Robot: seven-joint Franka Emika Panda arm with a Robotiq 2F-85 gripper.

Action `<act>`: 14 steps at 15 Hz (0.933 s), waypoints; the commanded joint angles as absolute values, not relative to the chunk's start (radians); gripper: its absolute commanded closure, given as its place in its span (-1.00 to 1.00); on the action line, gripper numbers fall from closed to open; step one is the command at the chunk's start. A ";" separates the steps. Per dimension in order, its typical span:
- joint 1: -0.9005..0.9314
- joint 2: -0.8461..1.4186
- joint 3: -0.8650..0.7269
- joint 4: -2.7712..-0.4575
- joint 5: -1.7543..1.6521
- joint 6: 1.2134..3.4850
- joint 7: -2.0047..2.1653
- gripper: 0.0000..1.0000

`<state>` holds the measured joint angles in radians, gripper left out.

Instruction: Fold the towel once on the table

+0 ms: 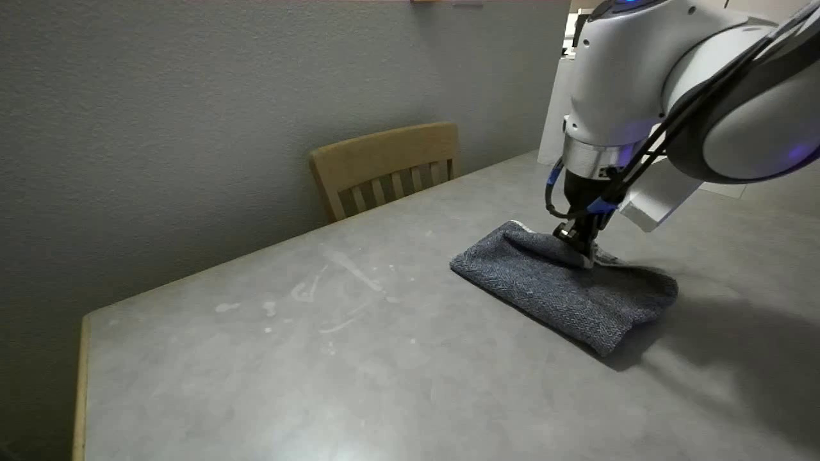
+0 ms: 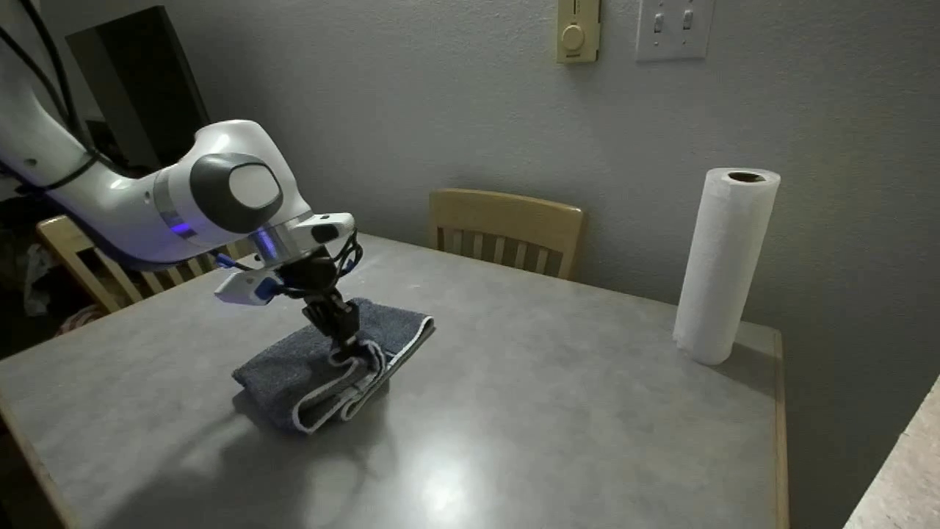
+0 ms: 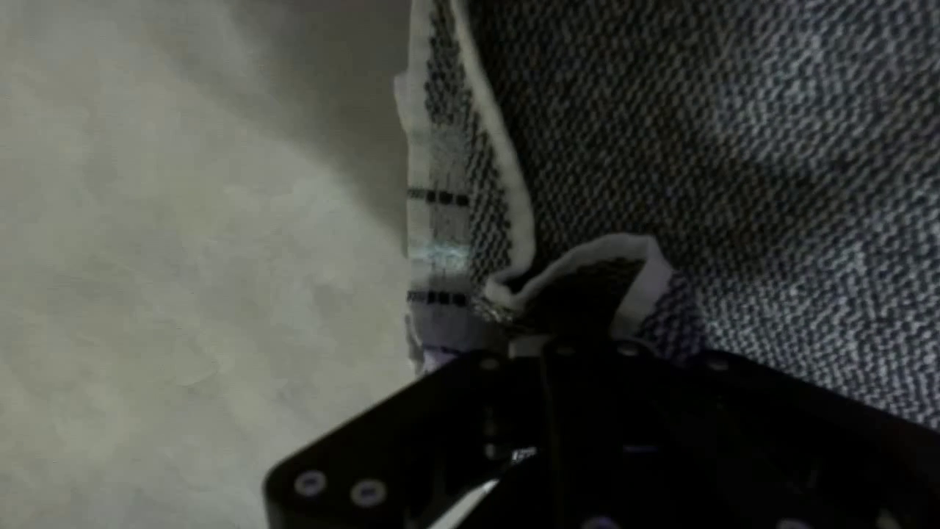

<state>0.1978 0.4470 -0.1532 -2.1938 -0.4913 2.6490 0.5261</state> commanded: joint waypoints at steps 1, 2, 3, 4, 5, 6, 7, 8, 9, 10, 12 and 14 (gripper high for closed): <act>0.217 0.488 -0.177 -2.095 -0.487 2.559 0.469 1.00; 0.218 0.495 -0.177 -2.067 -0.488 2.532 0.459 1.00; 0.218 0.503 -0.175 -2.043 -0.490 2.511 0.450 1.00; 0.216 0.510 -0.168 -2.017 -0.488 2.484 0.435 1.00; 0.216 0.521 -0.165 -1.991 -0.491 2.466 0.426 1.00; 0.218 0.533 -0.163 -1.965 -0.493 2.444 0.417 1.00; 0.219 0.545 -0.160 -1.942 -0.494 2.430 0.410 1.00; 0.221 0.555 -0.155 -1.921 -0.493 2.417 0.402 1.00; 0.225 0.563 -0.152 -1.904 -0.493 2.405 0.400 1.00; 0.233 0.563 -0.147 -1.892 -0.489 2.394 0.401 1.00; 0.258 0.537 -0.129 -1.887 -0.479 2.365 0.416 1.00; 0.299 0.515 -0.122 -1.872 -0.503 2.308 0.438 1.00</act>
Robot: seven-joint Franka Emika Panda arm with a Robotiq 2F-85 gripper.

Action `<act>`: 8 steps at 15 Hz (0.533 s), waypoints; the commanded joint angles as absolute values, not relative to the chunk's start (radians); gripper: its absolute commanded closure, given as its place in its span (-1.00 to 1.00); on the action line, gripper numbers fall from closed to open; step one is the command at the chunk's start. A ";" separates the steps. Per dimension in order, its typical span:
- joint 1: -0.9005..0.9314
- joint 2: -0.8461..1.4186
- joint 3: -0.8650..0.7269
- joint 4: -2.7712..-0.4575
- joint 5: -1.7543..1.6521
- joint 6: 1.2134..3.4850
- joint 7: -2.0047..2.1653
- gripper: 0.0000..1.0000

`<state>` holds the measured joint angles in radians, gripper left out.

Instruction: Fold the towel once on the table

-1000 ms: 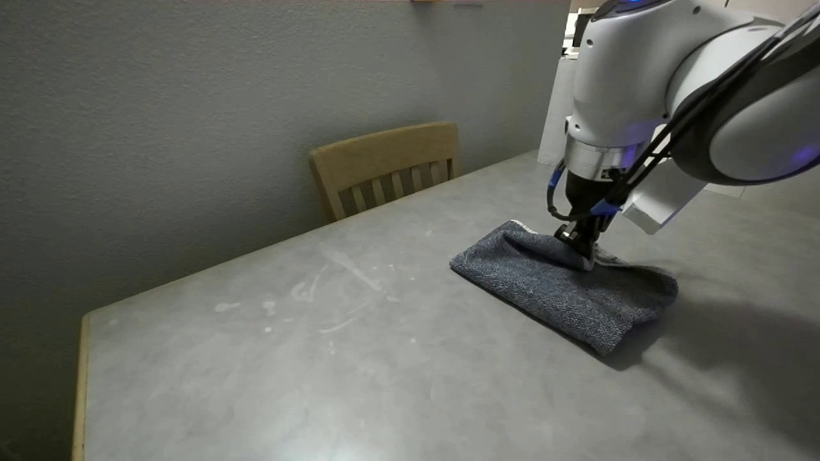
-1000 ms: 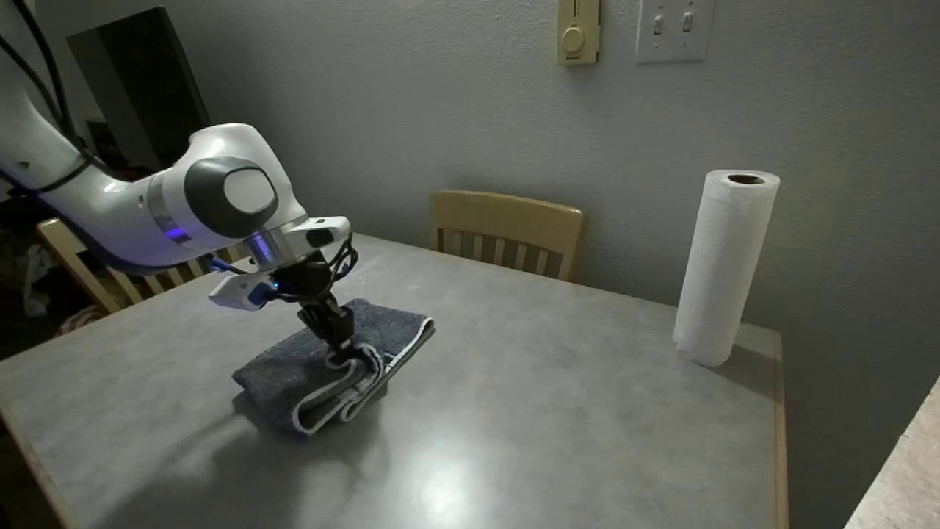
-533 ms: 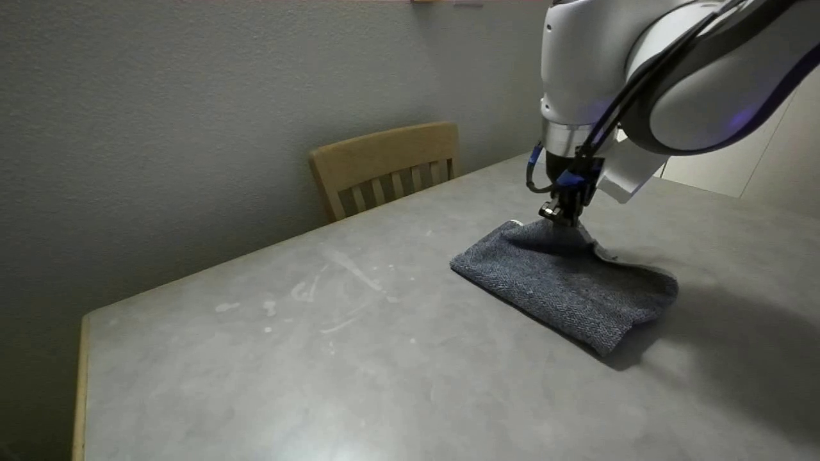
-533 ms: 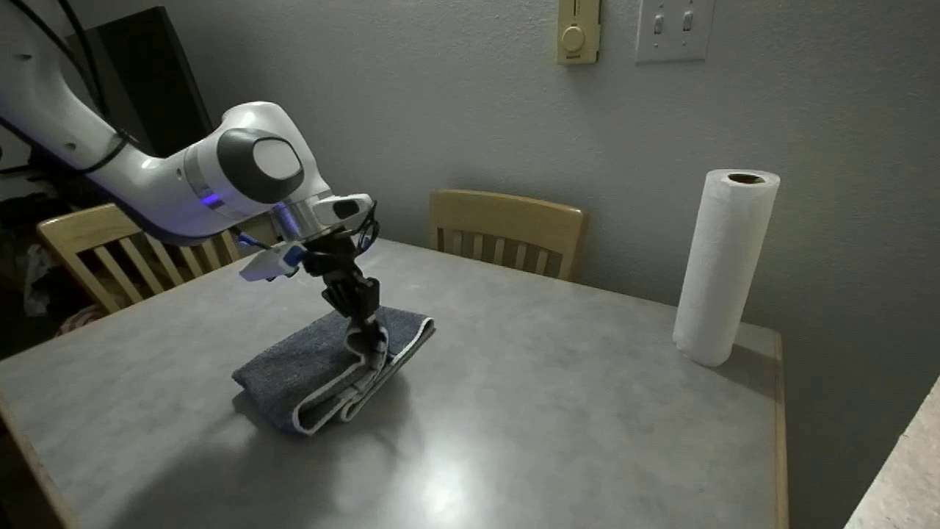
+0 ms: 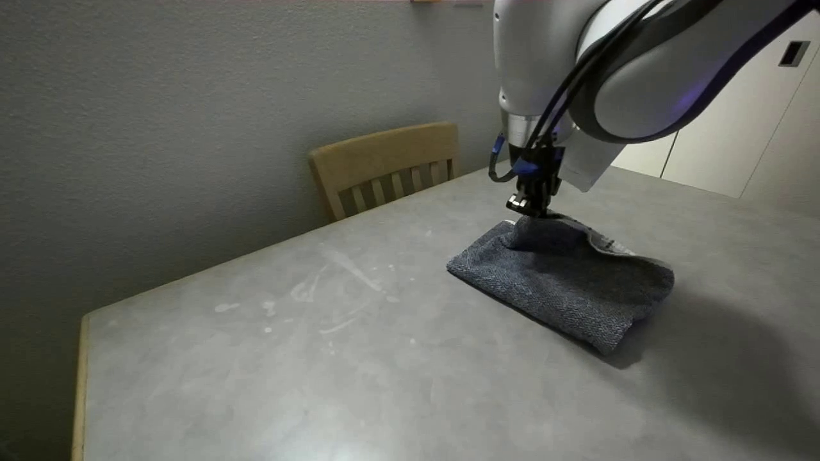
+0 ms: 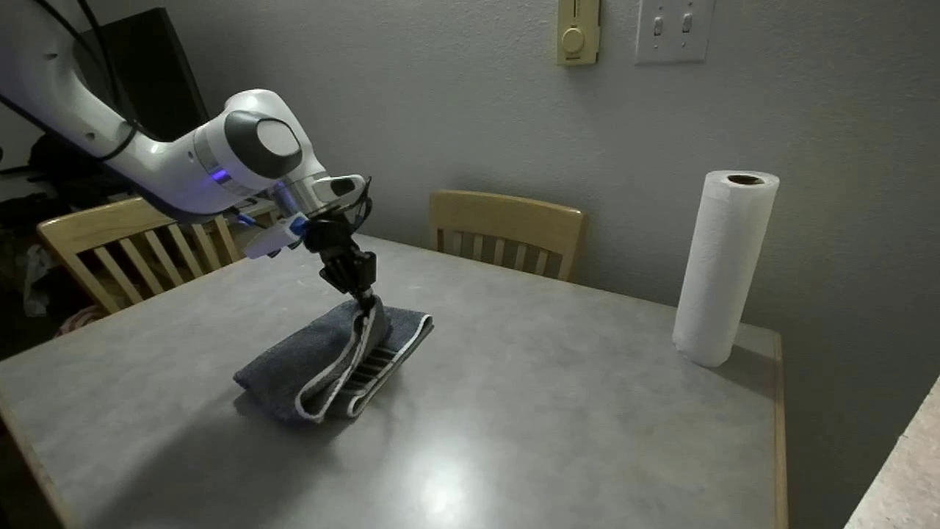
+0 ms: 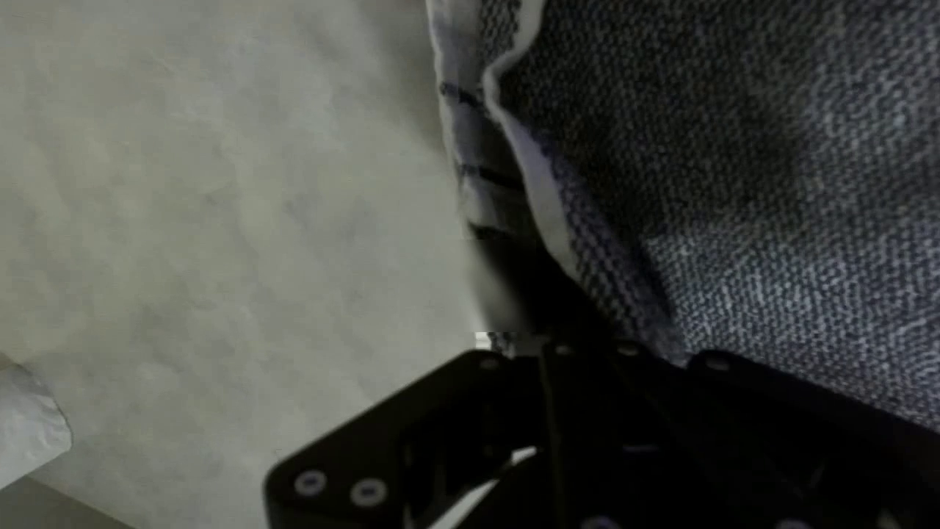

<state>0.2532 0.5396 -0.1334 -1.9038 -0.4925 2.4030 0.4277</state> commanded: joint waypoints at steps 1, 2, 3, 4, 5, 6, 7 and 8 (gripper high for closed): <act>0.316 0.510 -0.119 -1.860 -0.509 2.273 0.450 1.00; 0.328 0.508 -0.112 -1.847 -0.510 2.240 0.460 1.00; 0.337 0.506 -0.103 -1.836 -0.507 2.211 0.470 1.00; 0.348 0.505 -0.097 -1.825 -0.509 2.182 0.482 1.00; 0.357 0.503 -0.089 -1.815 -0.509 2.157 0.495 1.00; 0.364 0.501 -0.083 -1.806 -0.510 2.133 0.506 1.00; 0.371 0.499 -0.075 -1.795 -0.511 2.112 0.517 1.00; 0.374 0.499 -0.067 -1.785 -0.510 2.098 0.522 1.00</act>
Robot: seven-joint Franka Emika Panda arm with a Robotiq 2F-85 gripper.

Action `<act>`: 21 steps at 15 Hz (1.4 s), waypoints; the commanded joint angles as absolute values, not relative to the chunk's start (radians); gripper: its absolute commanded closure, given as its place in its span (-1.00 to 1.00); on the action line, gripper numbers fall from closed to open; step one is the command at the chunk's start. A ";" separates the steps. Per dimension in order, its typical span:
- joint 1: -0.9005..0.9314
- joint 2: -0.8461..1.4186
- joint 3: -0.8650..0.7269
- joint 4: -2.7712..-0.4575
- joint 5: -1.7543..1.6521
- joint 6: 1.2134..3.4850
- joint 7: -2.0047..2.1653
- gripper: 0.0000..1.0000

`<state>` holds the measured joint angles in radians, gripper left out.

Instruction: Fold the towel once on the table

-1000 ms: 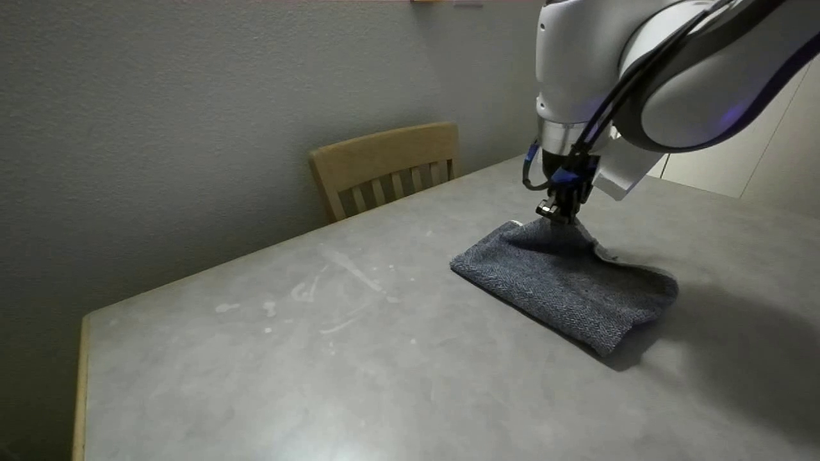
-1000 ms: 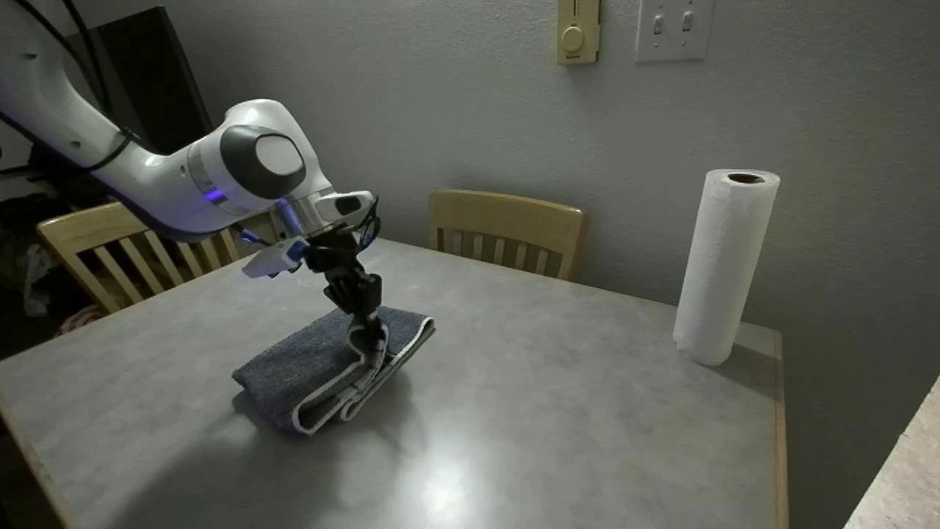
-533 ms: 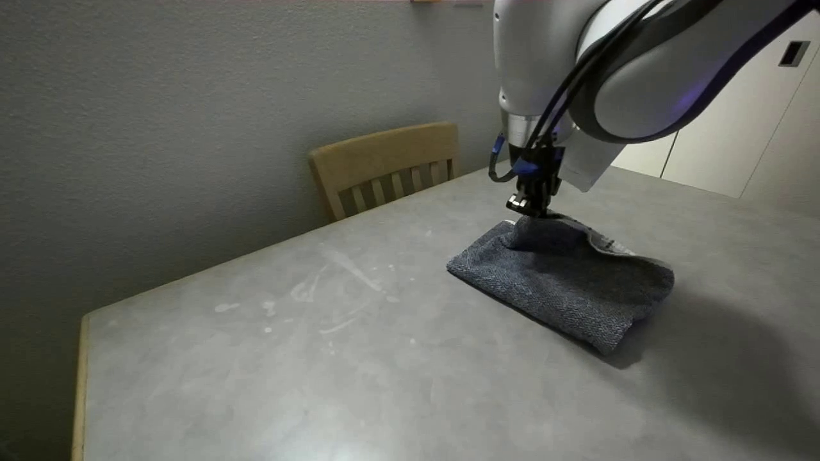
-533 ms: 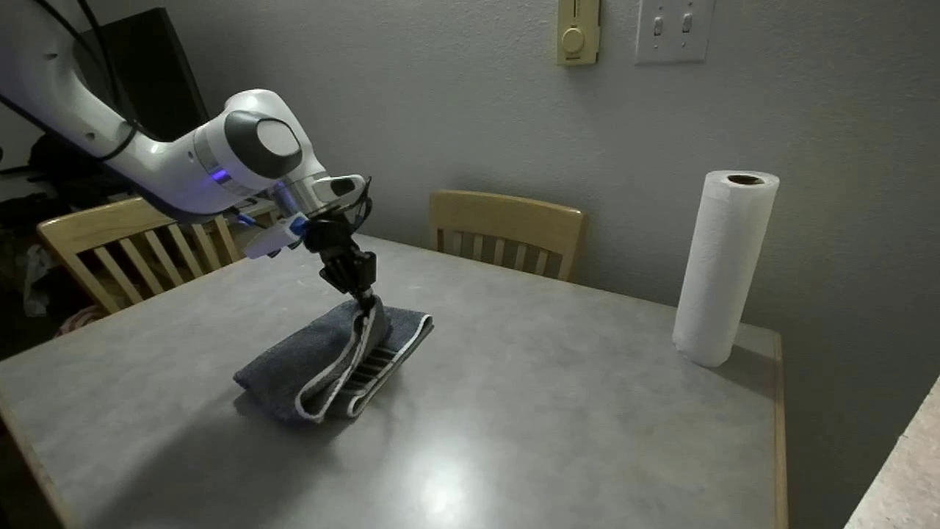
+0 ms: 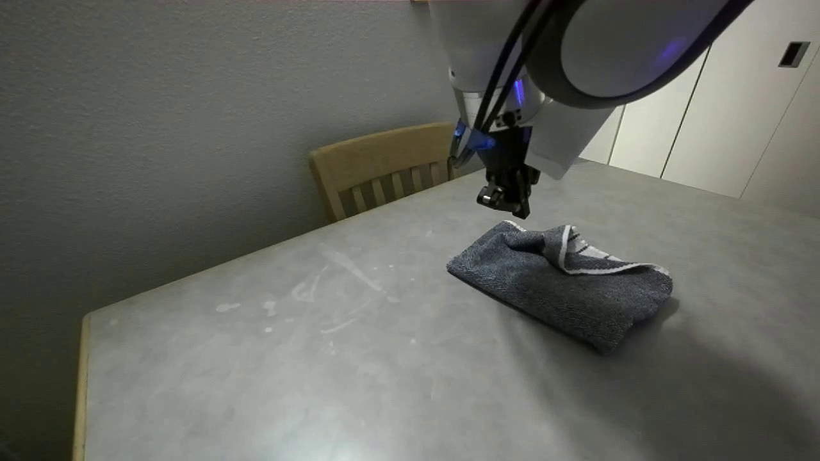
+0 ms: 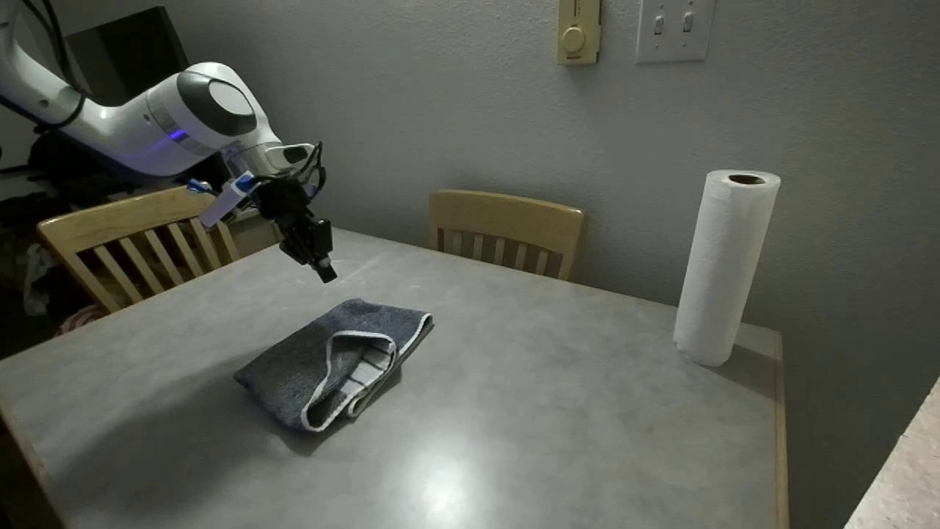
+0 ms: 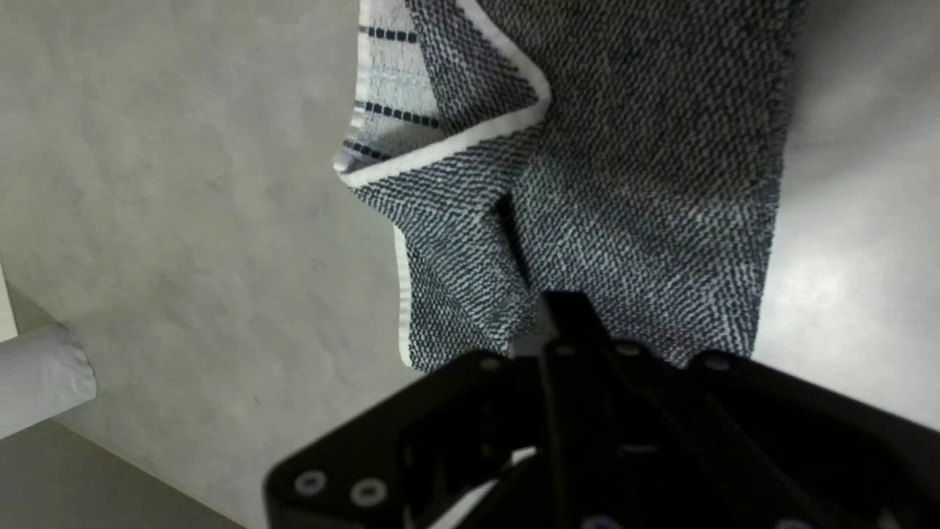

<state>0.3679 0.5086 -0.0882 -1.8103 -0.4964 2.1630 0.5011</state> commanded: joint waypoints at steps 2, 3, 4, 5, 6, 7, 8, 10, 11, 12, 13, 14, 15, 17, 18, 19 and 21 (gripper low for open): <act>0.375 0.500 -0.046 -1.766 -0.499 2.086 0.523 1.00; 0.368 0.506 -0.034 -1.759 -0.479 2.093 0.532 1.00; 0.361 0.509 -0.026 -1.762 -0.457 2.112 0.552 1.00; 0.351 0.507 -0.020 -1.777 -0.433 2.143 0.579 1.00; 0.343 0.503 -0.019 -1.795 -0.406 2.161 0.610 1.00; 0.330 0.497 -0.017 -1.819 -0.371 2.190 0.639 1.00; 0.318 0.489 -0.019 -1.854 -0.338 2.221 0.669 1.00; 0.293 0.477 -0.027 -1.933 -0.282 2.304 0.721 1.00; 0.280 0.476 -0.030 -1.968 -0.256 2.351 0.742 1.00; 0.268 0.473 -0.037 -2.009 -0.242 2.400 0.757 1.00; 0.259 0.472 -0.044 -2.041 -0.234 2.445 0.768 1.00; 0.252 0.472 -0.054 -2.072 -0.232 2.486 0.775 1.00; 0.246 0.473 -0.064 -2.097 -0.232 2.522 0.779 1.00; 0.239 0.478 -0.084 -2.134 -0.236 2.583 0.782 1.00; 0.241 0.482 -0.095 -2.141 -0.242 2.599 0.779 1.00; 0.248 0.484 -0.109 -2.145 -0.251 2.600 0.782 1.00; 0.273 0.484 -0.140 -2.143 -0.276 2.566 0.803 1.00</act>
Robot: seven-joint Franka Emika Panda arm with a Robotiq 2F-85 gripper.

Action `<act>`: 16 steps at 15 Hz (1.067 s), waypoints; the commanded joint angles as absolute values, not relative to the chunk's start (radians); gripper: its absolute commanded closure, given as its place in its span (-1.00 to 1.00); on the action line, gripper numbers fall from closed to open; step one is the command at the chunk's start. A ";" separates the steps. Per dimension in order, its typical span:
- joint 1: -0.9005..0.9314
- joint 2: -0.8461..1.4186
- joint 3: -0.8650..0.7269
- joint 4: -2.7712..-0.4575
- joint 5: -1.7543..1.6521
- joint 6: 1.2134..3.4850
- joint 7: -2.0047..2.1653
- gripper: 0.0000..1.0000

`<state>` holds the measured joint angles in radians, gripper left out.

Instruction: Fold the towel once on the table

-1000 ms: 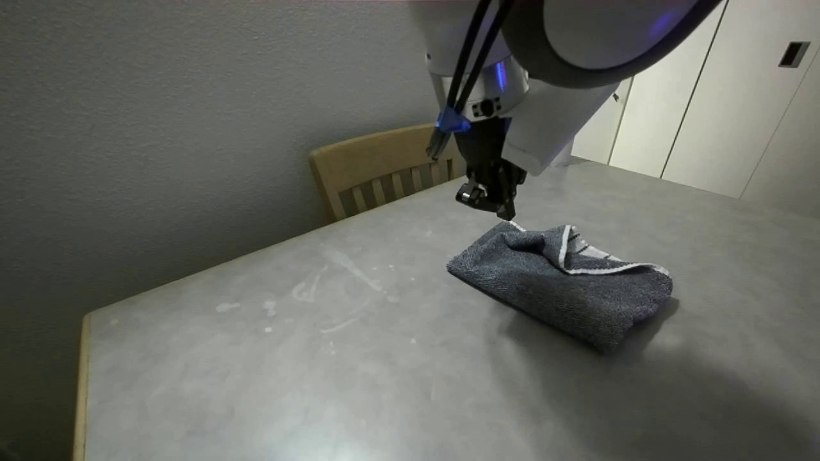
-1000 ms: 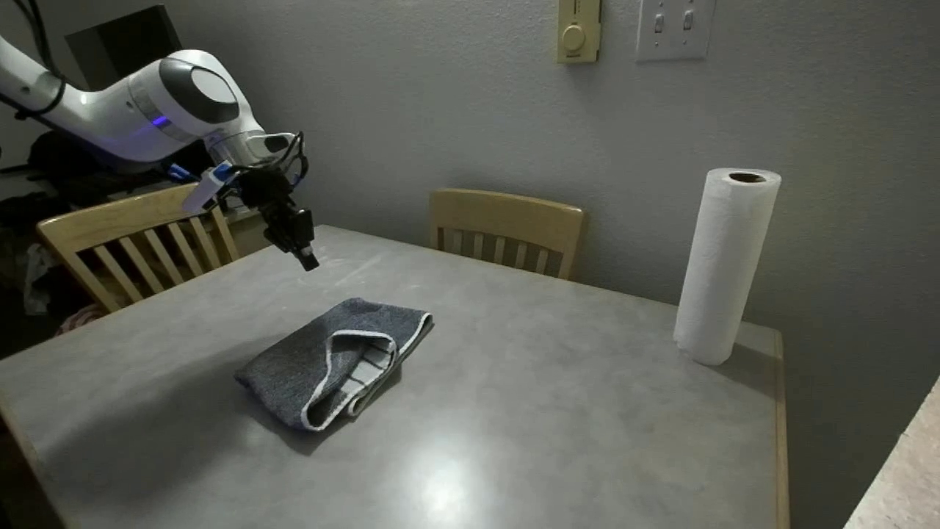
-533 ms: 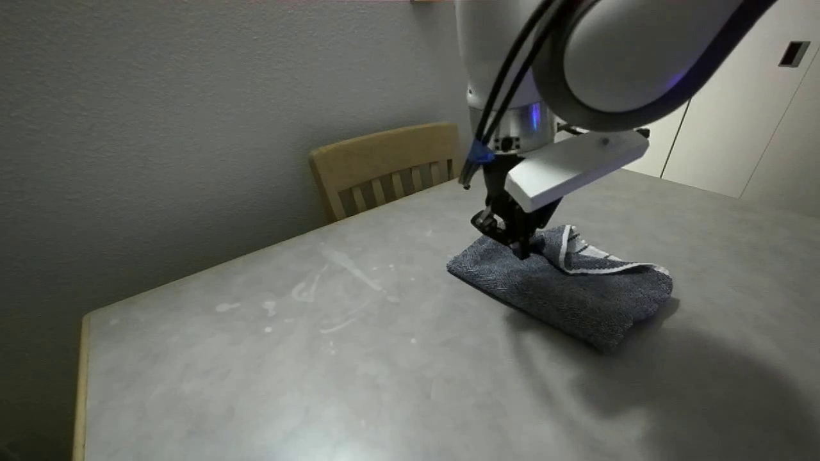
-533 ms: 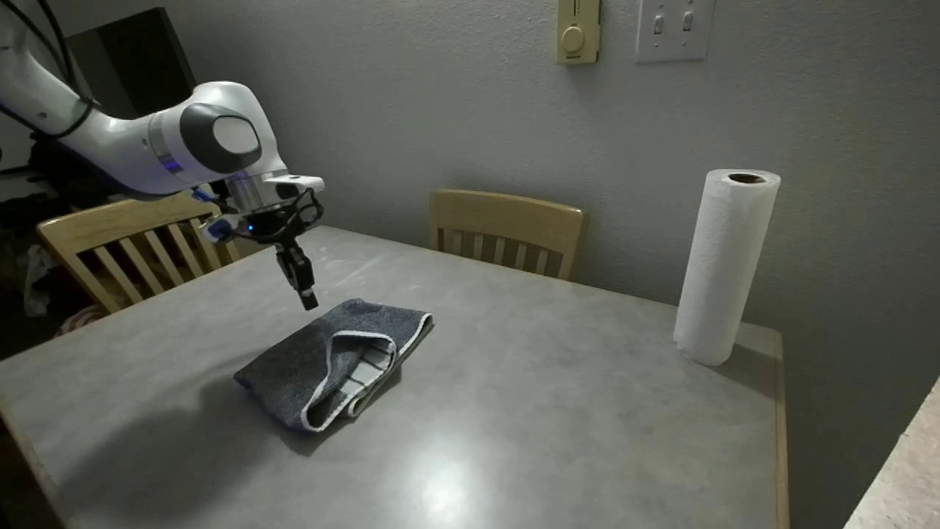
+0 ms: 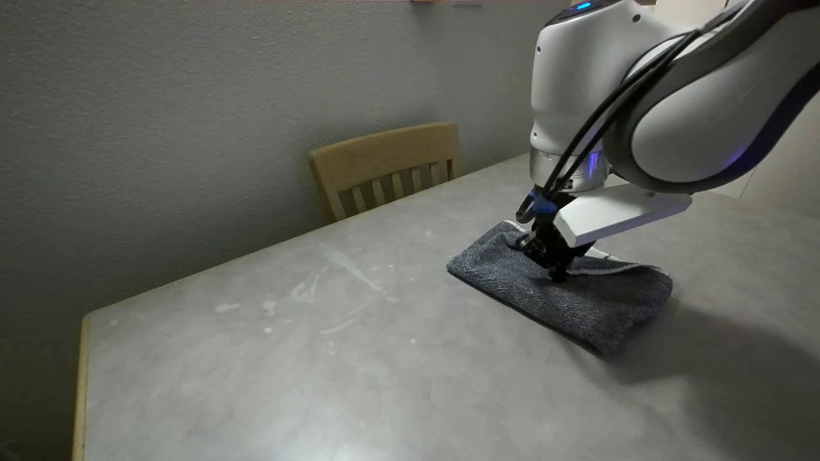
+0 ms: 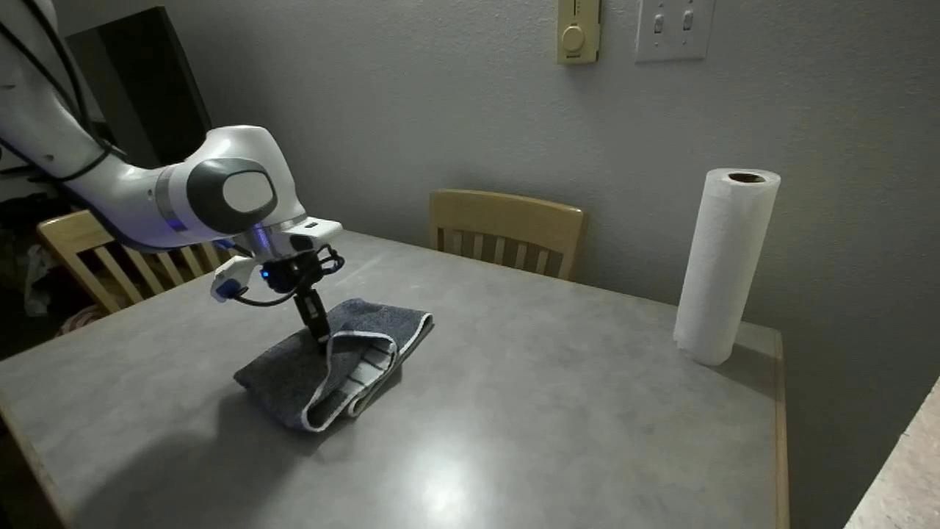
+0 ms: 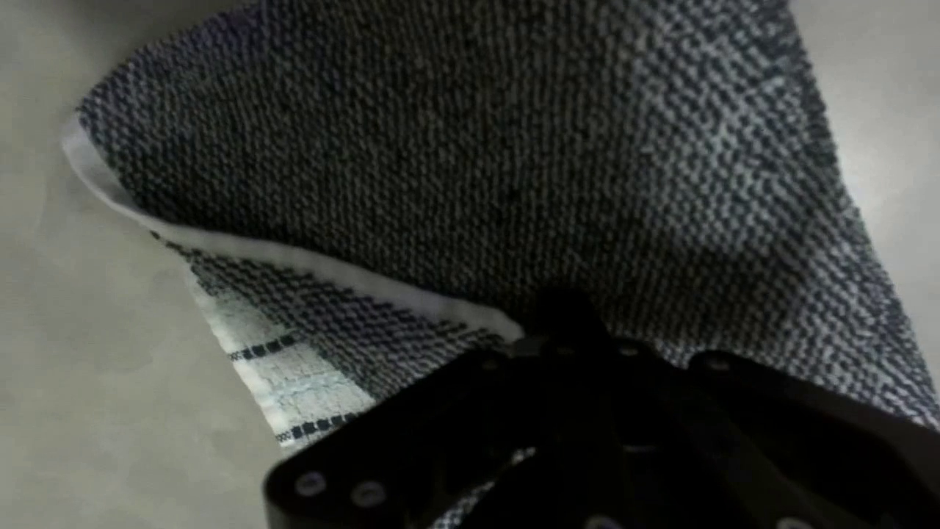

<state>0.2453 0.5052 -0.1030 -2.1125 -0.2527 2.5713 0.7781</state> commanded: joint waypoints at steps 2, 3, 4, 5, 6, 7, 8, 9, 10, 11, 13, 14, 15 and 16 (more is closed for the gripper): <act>0.302 0.485 -0.172 -2.130 -0.310 2.517 0.840 1.00; 0.330 0.487 -0.198 -2.116 -0.344 2.461 0.886 1.00; 0.361 0.490 -0.222 -2.097 -0.388 2.387 0.944 1.00; 0.371 0.492 -0.223 -2.083 -0.421 2.326 0.983 1.00; 0.381 0.497 -0.219 -2.062 -0.454 2.252 1.024 1.00; 0.387 0.504 -0.210 -2.040 -0.481 2.180 1.058 1.00; 0.389 0.512 -0.196 -2.016 -0.504 2.101 1.089 1.00; 0.391 0.522 -0.182 -1.991 -0.524 2.025 1.112 1.00; 0.392 0.535 -0.166 -1.963 -0.542 1.947 1.126 1.00; 0.390 0.548 -0.149 -1.936 -0.558 1.870 1.129 1.00; 0.368 0.557 -0.106 -1.910 -0.576 1.819 1.109 1.00; 0.352 0.555 -0.085 -1.911 -0.577 1.849 1.092 1.00; 0.333 0.548 -0.067 -1.921 -0.574 1.926 1.078 1.00; 0.313 0.538 -0.052 -1.942 -0.572 2.018 1.068 1.00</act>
<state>0.3802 0.5368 -0.1072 -1.9366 -0.5570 1.8820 1.1108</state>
